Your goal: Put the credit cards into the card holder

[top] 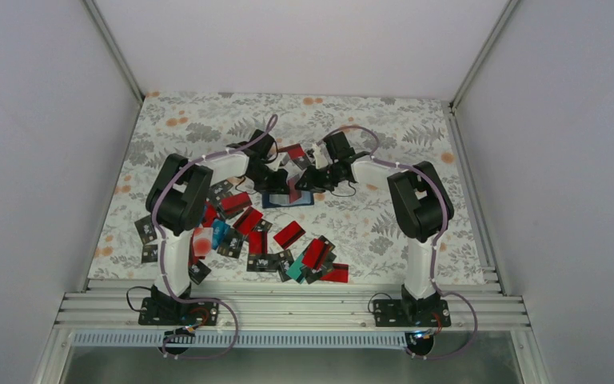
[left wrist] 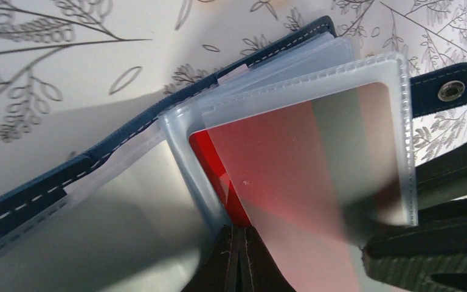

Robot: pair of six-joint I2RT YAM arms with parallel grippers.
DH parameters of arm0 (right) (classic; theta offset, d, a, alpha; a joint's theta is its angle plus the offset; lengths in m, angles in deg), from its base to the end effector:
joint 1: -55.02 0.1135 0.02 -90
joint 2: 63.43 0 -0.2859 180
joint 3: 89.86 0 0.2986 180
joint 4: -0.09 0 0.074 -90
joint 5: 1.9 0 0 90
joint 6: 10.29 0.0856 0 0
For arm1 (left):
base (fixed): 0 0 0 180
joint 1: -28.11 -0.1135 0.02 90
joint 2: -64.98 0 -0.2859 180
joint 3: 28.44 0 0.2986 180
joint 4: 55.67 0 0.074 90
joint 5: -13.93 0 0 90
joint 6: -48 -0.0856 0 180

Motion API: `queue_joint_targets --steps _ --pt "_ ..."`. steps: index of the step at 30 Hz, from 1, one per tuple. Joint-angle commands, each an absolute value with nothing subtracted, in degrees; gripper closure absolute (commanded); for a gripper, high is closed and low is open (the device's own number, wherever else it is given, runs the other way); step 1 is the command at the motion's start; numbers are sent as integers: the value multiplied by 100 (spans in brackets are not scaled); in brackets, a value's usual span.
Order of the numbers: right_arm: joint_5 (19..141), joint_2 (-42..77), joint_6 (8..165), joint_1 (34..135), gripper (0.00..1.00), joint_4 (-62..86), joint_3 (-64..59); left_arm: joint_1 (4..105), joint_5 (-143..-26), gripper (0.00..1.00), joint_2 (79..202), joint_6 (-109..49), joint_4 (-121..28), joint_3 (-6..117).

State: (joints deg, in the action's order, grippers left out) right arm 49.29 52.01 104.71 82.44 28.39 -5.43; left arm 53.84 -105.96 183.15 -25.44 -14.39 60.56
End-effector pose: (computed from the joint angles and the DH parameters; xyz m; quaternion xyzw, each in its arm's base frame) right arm 0.3930 0.2643 0.0968 -0.1071 0.9075 0.3977 0.0824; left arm 0.4006 -0.2404 0.0803 0.1198 0.9456 -0.2962 0.0613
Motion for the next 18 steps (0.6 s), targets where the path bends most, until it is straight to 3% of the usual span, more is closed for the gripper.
queue_joint_targets --steps 1,18 --pt "4978 5123 10417 8314 84 3009 -403 5531 -10875 98 18570 -2324 -1532 6020" --pt "5151 4922 10343 8482 75 3359 -298 5617 -10630 93 17656 -1917 -1516 5810"
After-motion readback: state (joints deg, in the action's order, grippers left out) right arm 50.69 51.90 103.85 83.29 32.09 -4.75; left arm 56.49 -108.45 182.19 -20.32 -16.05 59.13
